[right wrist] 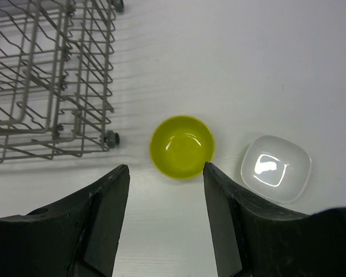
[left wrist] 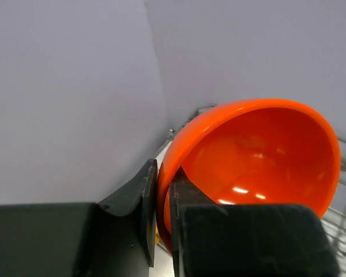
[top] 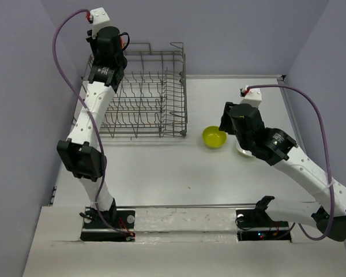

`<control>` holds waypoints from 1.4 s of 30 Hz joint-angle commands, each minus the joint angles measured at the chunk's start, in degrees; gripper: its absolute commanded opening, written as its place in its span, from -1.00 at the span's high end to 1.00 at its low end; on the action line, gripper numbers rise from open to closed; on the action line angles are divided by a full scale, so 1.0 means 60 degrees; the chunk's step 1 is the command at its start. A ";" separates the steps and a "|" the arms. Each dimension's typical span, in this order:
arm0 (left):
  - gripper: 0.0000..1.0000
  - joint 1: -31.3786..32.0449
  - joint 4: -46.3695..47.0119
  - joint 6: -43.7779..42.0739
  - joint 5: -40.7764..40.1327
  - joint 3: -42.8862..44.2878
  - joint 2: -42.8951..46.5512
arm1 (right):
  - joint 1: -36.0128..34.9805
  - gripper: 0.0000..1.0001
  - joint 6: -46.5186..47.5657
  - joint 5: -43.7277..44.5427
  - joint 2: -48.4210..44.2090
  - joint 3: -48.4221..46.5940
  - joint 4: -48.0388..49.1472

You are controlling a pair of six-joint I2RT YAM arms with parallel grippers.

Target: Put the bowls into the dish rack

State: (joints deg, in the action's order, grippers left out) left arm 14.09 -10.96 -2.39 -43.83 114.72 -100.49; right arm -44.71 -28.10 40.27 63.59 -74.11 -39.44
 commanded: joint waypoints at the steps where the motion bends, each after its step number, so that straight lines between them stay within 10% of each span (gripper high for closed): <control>1: 1.00 0.0143 0.2628 -0.2215 -0.2008 0.0714 -0.1206 | -0.0005 -0.20 -0.0239 0.0554 -0.0519 0.0572 -0.0340; 15: 1.00 -0.0180 0.6440 -0.6631 -0.2904 0.2429 -0.4960 | -0.0005 -0.25 -0.0239 0.0729 -0.1297 0.2682 -0.0121; 42: 1.00 -0.0590 0.6676 -0.7116 -0.2348 0.1667 -0.6162 | -0.0005 -0.25 -0.0151 0.0173 -0.1253 0.2844 0.0158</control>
State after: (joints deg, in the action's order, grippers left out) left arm 10.41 24.32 -44.62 -57.74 124.22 -139.11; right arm -44.71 -28.73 41.10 56.75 -57.04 -41.10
